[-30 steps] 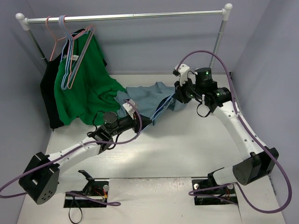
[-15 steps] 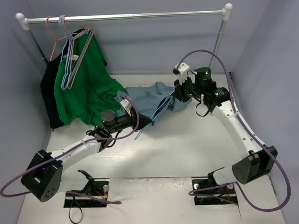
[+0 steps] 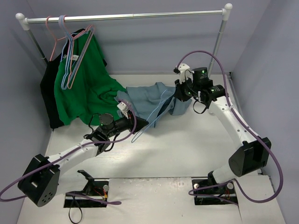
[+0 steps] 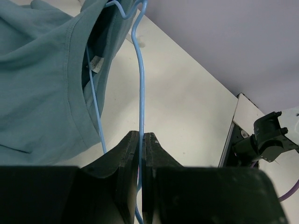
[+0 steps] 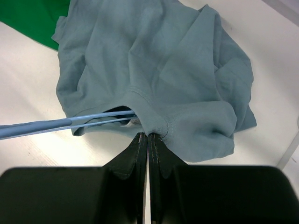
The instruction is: Place the t-shirt on the hanger
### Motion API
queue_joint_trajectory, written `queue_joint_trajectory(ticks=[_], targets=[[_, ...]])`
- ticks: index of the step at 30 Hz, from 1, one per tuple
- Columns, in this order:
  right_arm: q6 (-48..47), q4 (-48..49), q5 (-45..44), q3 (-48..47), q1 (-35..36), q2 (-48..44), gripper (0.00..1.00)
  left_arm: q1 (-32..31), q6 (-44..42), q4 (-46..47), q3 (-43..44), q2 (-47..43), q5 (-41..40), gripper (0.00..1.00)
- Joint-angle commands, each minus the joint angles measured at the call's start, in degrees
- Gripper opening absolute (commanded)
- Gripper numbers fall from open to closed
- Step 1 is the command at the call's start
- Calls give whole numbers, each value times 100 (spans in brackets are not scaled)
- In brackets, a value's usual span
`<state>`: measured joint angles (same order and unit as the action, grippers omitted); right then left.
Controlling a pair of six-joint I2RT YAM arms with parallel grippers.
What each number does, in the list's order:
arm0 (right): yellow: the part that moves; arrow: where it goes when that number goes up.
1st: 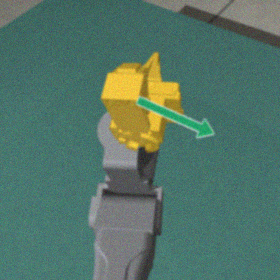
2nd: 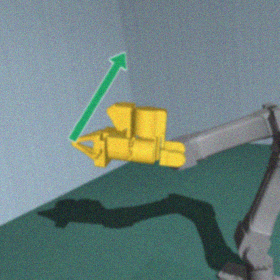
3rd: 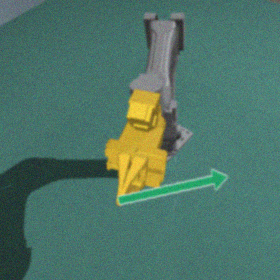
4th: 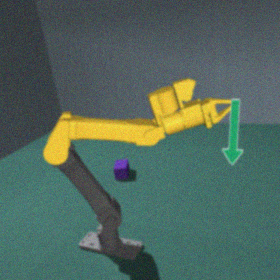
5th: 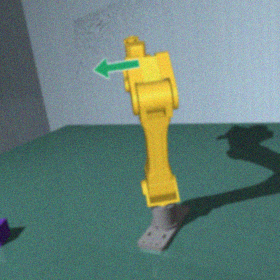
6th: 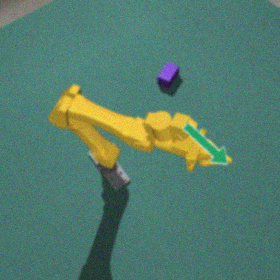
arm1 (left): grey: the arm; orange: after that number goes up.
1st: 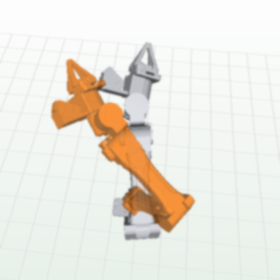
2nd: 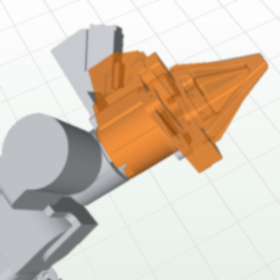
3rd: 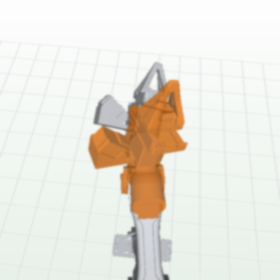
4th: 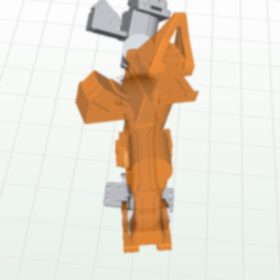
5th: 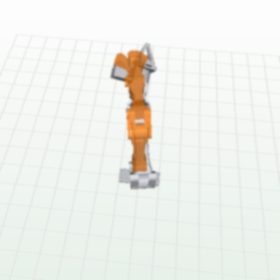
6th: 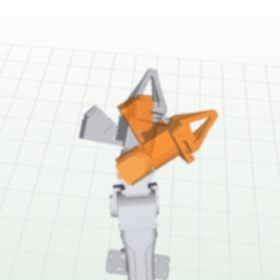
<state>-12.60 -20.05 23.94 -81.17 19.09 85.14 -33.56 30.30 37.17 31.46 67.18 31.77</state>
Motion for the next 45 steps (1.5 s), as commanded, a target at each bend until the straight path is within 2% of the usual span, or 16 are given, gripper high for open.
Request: queue_joint_trajectory(ticks=[1, 8, 12, 20, 30, 35, 38, 41, 45], targets=[[82, 247, 119, -242, -37, -50, 1, 43, 37, 511, 281, -73, -57, 0], [-163, 432, 839, -137, -37, -296, 1, 86, 318, 800, 676, 445, 189, 0], [-260, 573, 1173, -22, -37, -568, 1, 280, 896, 1345, 782, 700, 277, 0], [-331, 862, 1341, 189, -37, -771, 0, 359, 1381, 1731, 1195, 1122, 646, 0], [-419, 916, 1376, -435, -46, -262, 1, 376, 1785, 1995, 1187, 1227, 1323, 0], [-349, 977, 1429, -164, -28, -261, 2, 543, 2636, 3031, 985, 1578, 1402, 0], [-243, 1266, 1341, 241, -28, -384, 4, 640, 2946, 3569, 897, 1851, 1420, 0], [-138, 1459, 1288, 495, -28, -402, 7, 640, 2815, 3420, 888, 1913, 1393, 0], [-15, 1689, 1218, 611, -37, -341, 18, 649, 2735, 3271, 879, 2027, 1393, 0]])
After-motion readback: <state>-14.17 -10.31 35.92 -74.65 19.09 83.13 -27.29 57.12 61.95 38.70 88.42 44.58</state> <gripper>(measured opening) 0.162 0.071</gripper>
